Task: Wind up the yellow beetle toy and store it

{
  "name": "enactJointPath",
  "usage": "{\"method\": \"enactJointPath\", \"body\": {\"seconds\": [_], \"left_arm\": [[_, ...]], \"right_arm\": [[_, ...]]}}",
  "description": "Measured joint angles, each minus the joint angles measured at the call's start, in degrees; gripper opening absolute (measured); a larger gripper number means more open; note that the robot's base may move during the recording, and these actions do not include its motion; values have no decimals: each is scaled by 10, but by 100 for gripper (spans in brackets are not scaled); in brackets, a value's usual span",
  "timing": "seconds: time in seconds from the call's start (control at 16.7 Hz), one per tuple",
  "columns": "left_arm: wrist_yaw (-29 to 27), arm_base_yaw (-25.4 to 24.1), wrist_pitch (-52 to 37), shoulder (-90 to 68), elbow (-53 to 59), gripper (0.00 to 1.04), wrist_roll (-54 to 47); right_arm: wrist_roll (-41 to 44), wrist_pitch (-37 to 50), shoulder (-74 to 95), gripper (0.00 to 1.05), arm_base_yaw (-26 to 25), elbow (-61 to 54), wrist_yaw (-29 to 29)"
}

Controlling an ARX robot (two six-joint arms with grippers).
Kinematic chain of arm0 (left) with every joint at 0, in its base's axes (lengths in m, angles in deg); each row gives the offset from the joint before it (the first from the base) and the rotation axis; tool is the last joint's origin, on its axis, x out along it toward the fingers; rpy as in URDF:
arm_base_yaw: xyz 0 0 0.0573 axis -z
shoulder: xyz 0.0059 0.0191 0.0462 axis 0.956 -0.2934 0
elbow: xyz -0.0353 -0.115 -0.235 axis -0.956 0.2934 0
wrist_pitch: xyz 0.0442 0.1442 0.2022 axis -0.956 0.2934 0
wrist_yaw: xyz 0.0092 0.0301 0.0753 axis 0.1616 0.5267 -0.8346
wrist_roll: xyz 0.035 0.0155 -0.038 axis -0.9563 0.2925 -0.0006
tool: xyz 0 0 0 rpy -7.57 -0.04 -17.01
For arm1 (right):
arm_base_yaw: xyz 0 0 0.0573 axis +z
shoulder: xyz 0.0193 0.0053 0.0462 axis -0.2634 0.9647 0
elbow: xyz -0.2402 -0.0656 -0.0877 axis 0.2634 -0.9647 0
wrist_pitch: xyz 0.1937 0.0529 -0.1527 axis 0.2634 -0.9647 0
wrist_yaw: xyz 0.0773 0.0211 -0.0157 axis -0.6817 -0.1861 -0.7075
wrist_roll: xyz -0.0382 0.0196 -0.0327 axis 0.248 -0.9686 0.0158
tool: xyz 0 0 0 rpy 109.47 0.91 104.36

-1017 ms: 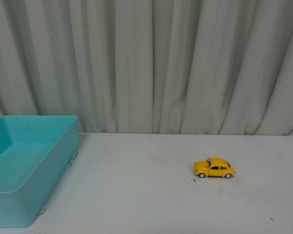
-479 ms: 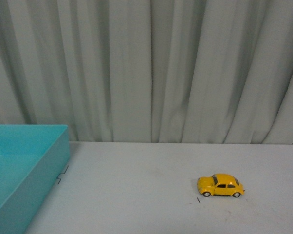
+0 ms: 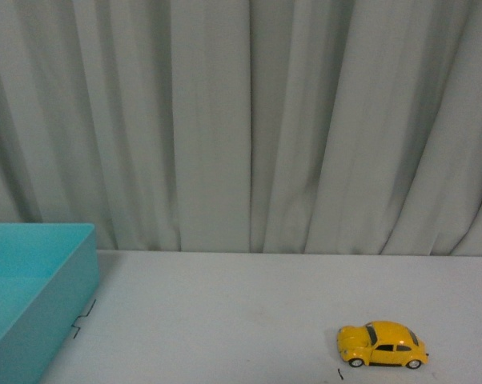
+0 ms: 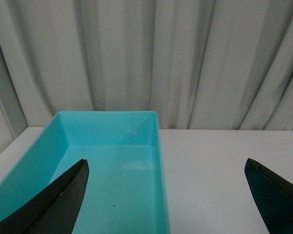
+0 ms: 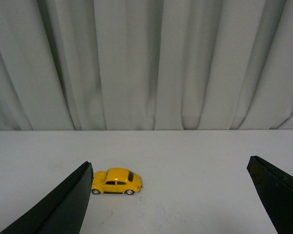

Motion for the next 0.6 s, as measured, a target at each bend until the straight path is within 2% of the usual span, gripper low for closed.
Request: {"method": "enactJointPath", "body": {"seconds": [0.6], "left_arm": [[0, 0, 0, 0, 0, 98, 0]], "right_arm": [[0, 0, 0, 98, 0, 0, 0]]}}
